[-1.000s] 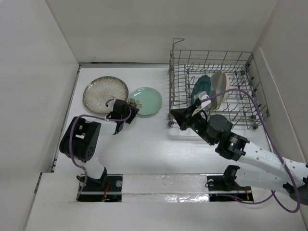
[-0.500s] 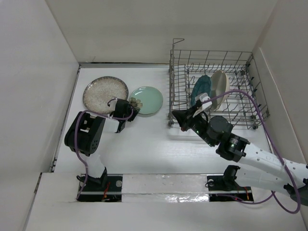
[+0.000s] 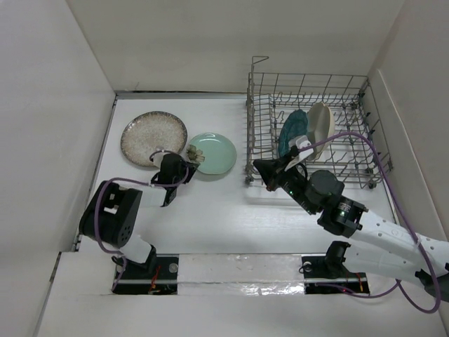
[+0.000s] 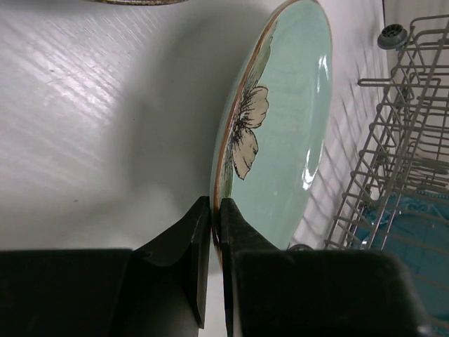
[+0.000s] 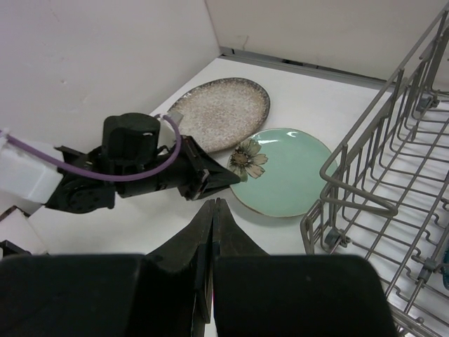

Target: Load the plates into the dish rack

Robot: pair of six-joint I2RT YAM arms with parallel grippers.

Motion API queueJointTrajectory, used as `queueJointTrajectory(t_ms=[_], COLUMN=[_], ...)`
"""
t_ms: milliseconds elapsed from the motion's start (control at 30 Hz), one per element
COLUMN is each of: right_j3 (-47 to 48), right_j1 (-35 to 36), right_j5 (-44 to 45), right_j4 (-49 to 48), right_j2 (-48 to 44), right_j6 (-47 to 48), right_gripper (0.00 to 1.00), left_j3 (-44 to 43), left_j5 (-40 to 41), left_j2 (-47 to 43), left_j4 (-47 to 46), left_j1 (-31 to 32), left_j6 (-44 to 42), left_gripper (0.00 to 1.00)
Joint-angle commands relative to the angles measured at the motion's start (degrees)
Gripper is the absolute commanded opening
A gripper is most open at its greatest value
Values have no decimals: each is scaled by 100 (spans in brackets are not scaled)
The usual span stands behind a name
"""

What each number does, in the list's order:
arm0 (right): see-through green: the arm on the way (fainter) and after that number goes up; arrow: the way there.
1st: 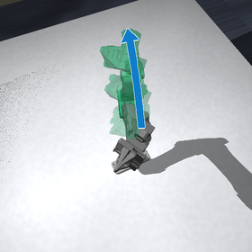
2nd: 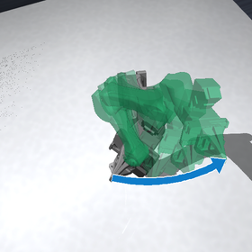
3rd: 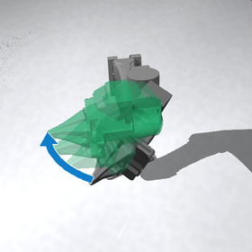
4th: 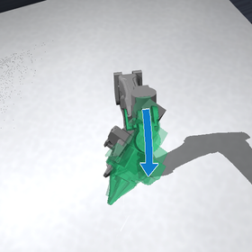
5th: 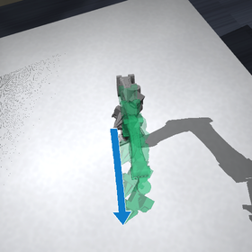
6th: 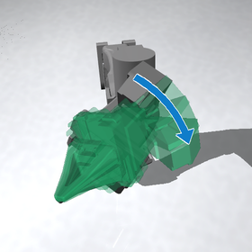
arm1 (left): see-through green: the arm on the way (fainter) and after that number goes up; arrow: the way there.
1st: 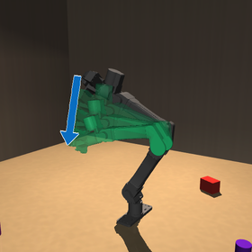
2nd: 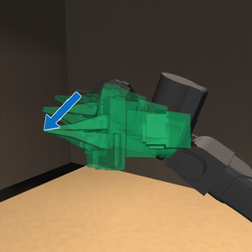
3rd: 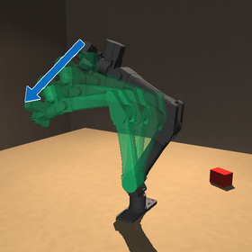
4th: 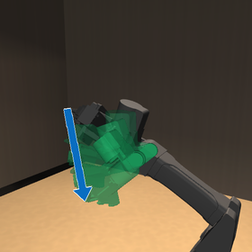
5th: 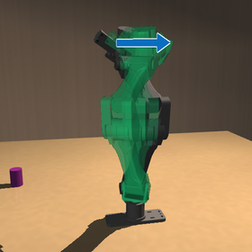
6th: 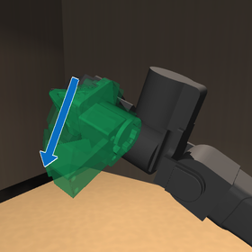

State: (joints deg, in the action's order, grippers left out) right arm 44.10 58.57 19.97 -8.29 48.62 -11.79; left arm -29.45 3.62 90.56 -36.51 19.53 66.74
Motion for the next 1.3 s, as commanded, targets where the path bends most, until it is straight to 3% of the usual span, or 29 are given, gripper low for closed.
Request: queueJointTrajectory(t_ms=[0,300,367,633,967,1267], right_j3=[125,415,459,732,1986,3385], right_j1=[32,32,32,-301,-1013,-1909], right_j5=[51,-476,-590,-1152,-3523,-4482], right_j4=[-261,-217,-225,-286,99,811], right_j2=[-28,490,648,1509,3212,4497], right_j6=[72,-95,-139,-244,431,880], right_gripper=[0,0,4,43,64,79], left_j3=[263,914,1029,1179,1065,371], left_j5=[280,386,333,227,-221,-221], left_j2=[-758,-2235,-2646,-4089,-5127,-6147], left_j4=[-75,-128,-111,706,1585,2894], left_j1=[33,33,-28,-221,-327,-327], left_j6=[-407,-1093,-1119,-1497,-1787,-2314], left_gripper=[0,0,0,0,0,0])
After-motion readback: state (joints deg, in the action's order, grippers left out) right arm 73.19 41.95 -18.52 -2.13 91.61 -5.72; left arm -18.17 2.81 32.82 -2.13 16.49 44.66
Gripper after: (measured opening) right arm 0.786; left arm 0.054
